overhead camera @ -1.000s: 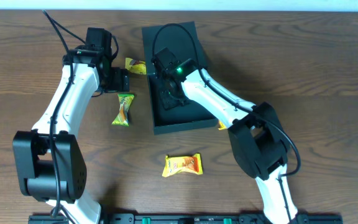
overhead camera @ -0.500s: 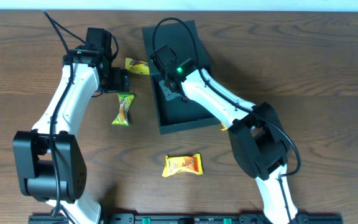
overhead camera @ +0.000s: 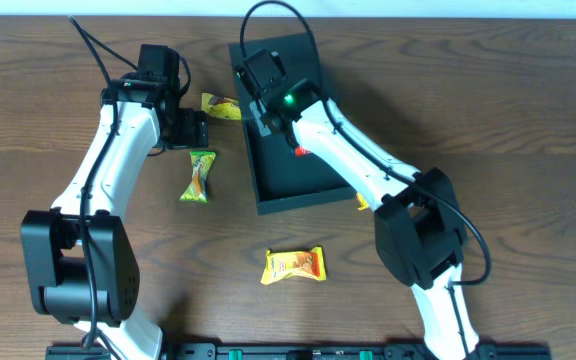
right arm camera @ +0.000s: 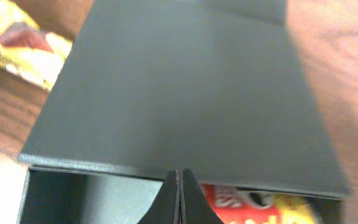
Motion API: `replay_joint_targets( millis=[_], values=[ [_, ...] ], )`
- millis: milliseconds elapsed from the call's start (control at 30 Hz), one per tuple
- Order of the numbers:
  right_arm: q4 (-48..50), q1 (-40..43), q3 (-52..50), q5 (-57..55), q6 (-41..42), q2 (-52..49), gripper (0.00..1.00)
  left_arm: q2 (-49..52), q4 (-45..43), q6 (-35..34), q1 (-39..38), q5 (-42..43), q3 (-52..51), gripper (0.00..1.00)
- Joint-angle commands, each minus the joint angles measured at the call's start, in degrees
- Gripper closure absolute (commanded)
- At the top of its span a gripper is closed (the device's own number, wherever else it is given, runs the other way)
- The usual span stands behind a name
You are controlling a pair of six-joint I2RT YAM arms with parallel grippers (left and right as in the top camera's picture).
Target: Pack container
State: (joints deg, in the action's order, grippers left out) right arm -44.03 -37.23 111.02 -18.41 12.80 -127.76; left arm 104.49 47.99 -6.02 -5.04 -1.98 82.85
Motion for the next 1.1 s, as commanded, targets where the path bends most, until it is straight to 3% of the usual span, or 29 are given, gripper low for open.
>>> replay_joint_targets(
  millis=[0,500,933,1067],
  values=[
    [-1.55,1.79,1.79,-4.59,0.44,0.48,0.99,0.11,0.15,-0.46,0.09,-1.01,-0.15,0.04],
    [-9.66,12.35,1.68,2.97,6.93,0.39,0.98,0.11,0.15,-0.5,0.09,-0.98,-0.15,0.05],
    [-15.15,13.29,1.6,10.97,11.74,0.17,0.99,0.11,0.15,-1.97,0.09,-0.94,-0.15,0.05],
    [-11.45,13.03,-0.57,10.45,11.54,0.13,0.98,0.11,0.22,-1.97,0.09,-0.94,-0.15,0.05]
  ],
)
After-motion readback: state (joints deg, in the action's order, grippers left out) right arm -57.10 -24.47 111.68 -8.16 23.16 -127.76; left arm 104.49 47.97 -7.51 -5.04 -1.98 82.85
